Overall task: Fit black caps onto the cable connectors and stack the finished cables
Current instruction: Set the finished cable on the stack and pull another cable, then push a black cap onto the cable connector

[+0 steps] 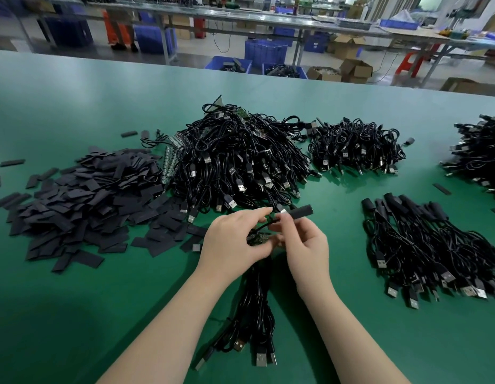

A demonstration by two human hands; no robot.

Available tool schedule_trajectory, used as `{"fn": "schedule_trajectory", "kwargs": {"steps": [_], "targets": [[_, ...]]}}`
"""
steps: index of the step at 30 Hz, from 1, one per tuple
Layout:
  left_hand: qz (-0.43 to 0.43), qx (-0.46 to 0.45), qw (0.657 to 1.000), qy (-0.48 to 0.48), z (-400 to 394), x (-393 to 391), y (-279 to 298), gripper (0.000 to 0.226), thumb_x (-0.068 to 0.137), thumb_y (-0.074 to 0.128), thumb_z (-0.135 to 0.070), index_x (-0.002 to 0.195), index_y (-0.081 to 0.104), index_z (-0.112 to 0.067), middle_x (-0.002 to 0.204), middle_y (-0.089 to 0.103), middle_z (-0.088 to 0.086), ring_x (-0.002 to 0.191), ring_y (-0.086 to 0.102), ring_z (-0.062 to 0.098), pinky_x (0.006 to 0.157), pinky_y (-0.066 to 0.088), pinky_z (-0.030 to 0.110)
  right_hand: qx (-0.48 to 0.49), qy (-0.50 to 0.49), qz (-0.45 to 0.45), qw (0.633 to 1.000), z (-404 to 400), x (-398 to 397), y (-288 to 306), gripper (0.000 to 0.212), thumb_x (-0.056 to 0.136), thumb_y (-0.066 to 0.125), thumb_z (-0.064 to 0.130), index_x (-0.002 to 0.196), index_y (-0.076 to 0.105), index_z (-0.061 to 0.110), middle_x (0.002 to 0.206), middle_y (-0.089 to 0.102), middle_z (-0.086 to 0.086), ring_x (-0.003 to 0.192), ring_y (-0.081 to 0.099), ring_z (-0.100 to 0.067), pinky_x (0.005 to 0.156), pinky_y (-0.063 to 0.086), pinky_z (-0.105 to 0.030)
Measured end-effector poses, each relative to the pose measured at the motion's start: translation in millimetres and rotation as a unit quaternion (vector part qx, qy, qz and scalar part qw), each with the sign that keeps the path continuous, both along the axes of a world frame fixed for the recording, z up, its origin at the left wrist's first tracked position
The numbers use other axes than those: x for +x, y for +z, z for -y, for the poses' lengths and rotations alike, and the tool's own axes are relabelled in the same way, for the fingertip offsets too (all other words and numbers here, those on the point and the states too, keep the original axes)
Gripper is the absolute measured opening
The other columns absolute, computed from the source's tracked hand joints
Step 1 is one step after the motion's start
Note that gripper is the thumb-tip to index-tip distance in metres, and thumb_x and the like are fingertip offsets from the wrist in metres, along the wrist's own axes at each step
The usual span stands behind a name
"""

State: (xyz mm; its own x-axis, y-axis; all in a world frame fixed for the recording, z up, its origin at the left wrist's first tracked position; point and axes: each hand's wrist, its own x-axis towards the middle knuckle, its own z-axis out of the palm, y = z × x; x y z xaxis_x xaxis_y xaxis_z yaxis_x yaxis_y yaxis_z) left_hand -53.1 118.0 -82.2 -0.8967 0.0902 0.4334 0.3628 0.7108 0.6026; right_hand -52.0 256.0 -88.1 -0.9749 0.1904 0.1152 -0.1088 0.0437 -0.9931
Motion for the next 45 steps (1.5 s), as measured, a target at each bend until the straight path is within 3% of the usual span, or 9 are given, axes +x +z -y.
{"fn": "schedule_trajectory", "kwargs": {"steps": [7,11,16,21,24,27,31,37,45], "targets": [[-0.013,0.042,0.999,-0.010,1,-2,-4,0.035,0.081,0.077,-0.025,0.115,0.071,-0.029,0.107,0.071,-0.015,0.101,0.062,0.001,0.091,0.051,0.034,0.011,0.028,0.001,1.000,-2,3,2,0.022,0.092,0.070,0.018,0.079,0.077,0.034,0.087,0.077,0.010,0.085,0.072,-0.007,0.075,0.053,-0.017],[-0.043,0.078,0.996,0.019,1,0,-1,0.060,0.074,0.069,-0.058,0.129,0.057,-0.036,0.110,0.057,-0.035,0.103,0.051,-0.013,0.100,0.033,0.014,-0.069,-0.007,-0.053,0.996,-9,3,27,0.023,0.098,0.060,0.018,0.084,0.076,0.027,0.094,0.077,0.002,0.090,0.072,-0.013,0.081,0.057,-0.025],[-0.037,0.106,0.993,0.024,1,-1,-7,0.046,0.086,0.054,-0.055,0.126,0.060,-0.032,0.106,0.056,-0.033,0.101,0.054,-0.010,0.093,0.041,0.016,0.041,-0.140,-0.137,0.980,-75,0,84,0.023,0.099,0.057,0.034,0.081,0.072,0.031,0.065,0.067,0.008,0.058,0.060,-0.010,0.054,0.050,-0.023],[-0.028,0.082,0.996,0.021,-1,-3,-10,0.025,0.094,0.058,-0.034,0.115,0.069,-0.026,0.096,0.065,-0.022,0.090,0.060,-0.001,0.079,0.054,0.033,0.492,-0.295,0.078,0.815,-157,-29,93,0.034,0.100,0.049,0.043,0.104,0.074,0.019,0.083,0.068,-0.010,0.071,0.055,-0.032,0.063,0.045,-0.035],[0.014,0.036,0.999,0.029,2,-5,-13,0.025,0.095,0.057,-0.034,0.117,0.068,-0.030,0.091,0.059,-0.027,0.087,0.055,-0.008,0.075,0.051,0.026,0.578,-0.243,0.272,0.730,-180,-34,79,0.038,0.101,0.049,0.040,0.109,0.068,0.008,0.098,0.063,-0.019,0.094,0.058,-0.036,0.077,0.043,-0.039],[0.077,-0.009,0.997,0.005,4,-8,-15,0.031,0.092,0.056,-0.043,0.120,0.065,-0.033,0.103,0.058,-0.025,0.095,0.050,-0.007,0.082,0.047,0.024,0.662,-0.249,0.223,0.671,-173,-30,66,0.032,0.098,0.053,0.039,0.106,0.071,0.013,0.099,0.067,-0.015,0.102,0.058,-0.035,0.078,0.039,-0.037],[0.096,-0.073,0.993,0.002,3,-10,-17,0.034,0.088,0.058,-0.048,0.118,0.066,-0.034,0.110,0.062,-0.020,0.109,0.050,0.006,0.095,0.044,0.032,0.629,-0.151,0.015,0.762,-115,-18,60,0.024,0.094,0.061,0.036,0.107,0.077,0.023,0.092,0.075,-0.003,0.088,0.063,-0.030,0.066,0.041,-0.031],[0.124,0.074,0.990,-0.003,8,-9,-16,0.041,0.085,0.068,-0.030,0.116,0.051,-0.051,0.091,0.062,-0.027,0.097,0.056,-0.004,0.080,0.043,0.020,0.498,0.134,0.099,0.851,-29,-18,37,0.041,0.088,0.063,0.056,0.120,0.070,0.030,0.109,0.072,0.010,0.103,0.064,-0.015,0.093,0.052,-0.035],[0.119,0.377,0.918,0.006,14,-11,-5,0.043,0.086,0.072,-0.010,0.112,0.058,-0.040,0.112,0.067,-0.010,0.093,0.068,0.004,0.085,0.054,0.021,0.211,0.089,0.037,0.973,0,-28,13,0.003,0.087,0.075,0.026,0.088,0.074,0.029,0.079,0.073,0.013,0.077,0.067,-0.001,0.075,0.050,-0.016]]}}
